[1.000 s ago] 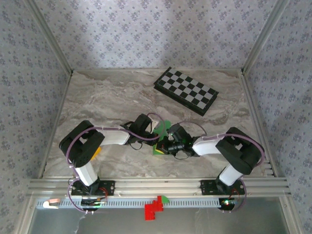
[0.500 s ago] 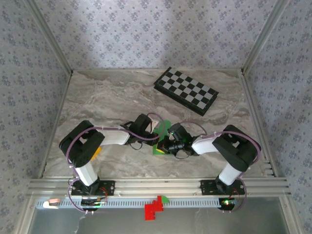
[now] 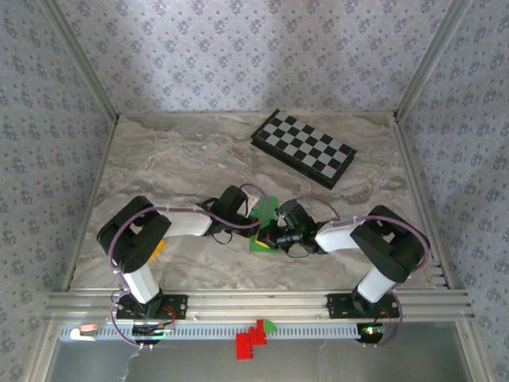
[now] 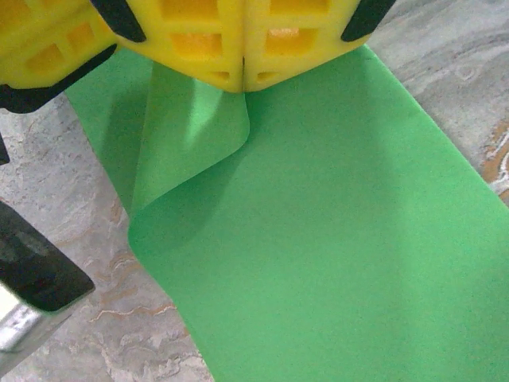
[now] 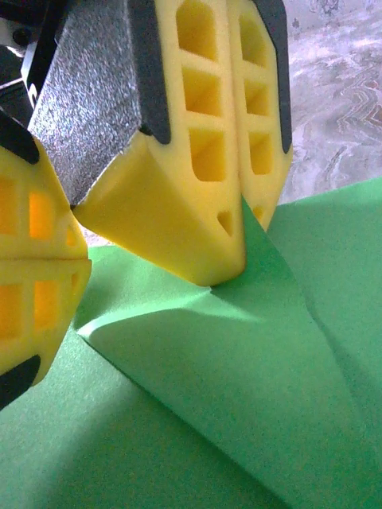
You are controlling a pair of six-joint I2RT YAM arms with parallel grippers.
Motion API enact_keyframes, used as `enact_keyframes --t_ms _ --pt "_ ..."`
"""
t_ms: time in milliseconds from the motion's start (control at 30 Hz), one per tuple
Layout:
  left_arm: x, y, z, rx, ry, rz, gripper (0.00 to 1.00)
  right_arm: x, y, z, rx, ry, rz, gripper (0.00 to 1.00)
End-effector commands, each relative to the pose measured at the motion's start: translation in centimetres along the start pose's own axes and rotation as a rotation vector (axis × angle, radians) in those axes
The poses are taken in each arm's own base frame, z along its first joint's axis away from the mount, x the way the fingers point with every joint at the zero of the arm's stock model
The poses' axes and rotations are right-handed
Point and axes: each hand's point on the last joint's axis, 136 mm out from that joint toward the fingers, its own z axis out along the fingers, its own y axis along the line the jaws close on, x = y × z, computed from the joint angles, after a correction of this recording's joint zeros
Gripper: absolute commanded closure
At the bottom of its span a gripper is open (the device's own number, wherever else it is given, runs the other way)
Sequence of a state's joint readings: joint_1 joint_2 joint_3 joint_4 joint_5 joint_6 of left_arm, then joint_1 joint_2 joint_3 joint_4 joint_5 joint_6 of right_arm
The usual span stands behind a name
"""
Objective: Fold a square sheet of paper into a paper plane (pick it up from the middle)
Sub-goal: Fold the triangle a second time at the center of the table.
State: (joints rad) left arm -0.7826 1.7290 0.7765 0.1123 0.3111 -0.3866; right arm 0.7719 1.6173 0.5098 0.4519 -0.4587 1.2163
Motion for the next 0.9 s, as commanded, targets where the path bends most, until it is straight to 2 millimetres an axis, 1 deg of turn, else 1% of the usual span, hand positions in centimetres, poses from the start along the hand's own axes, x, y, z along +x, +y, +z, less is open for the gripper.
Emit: enact_keyframes --t_ms 0,200,267,367,500,600,733,867 --pt "5.1 3.7 0.9 -0.130 0.164 -0.063 1.00 -0.3 0.4 0.0 -0.014 -0.021 -0.005 1.00" --pt "5.1 3.7 0.9 -0.128 0.163 -0.061 1.00 -0.1 -2.8 0.7 0.065 -0.005 0.028 1.00" --pt "5.1 3.7 0.9 -0.129 0.165 -0.063 1.00 0.1 -3.2 0.8 0.073 0.002 0.036 1.00" --pt "5.1 3.7 1.0 -0.129 0.166 -0.063 1.00 0.1 -2.5 0.5 0.053 0.002 0.029 1.00" --pt "5.1 3.7 1.0 -0.129 0.166 -0.065 1.00 0.0 -0.5 -0.3 0.006 -0.015 -0.003 1.00" --pt "5.1 3.7 1.0 -0.128 0.165 -0.063 1.00 0.5 0.6 -0.4 -0.016 -0.016 -0.019 1.00" --pt "5.1 3.7 1.0 -0.127 0.166 -0.063 1.00 0.9 1.1 -0.2 -0.029 -0.010 -0.028 1.00" --pt "5.1 3.7 1.0 -0.128 0.166 -0.063 1.00 1.6 1.2 0.8 -0.033 0.008 -0.024 1.00"
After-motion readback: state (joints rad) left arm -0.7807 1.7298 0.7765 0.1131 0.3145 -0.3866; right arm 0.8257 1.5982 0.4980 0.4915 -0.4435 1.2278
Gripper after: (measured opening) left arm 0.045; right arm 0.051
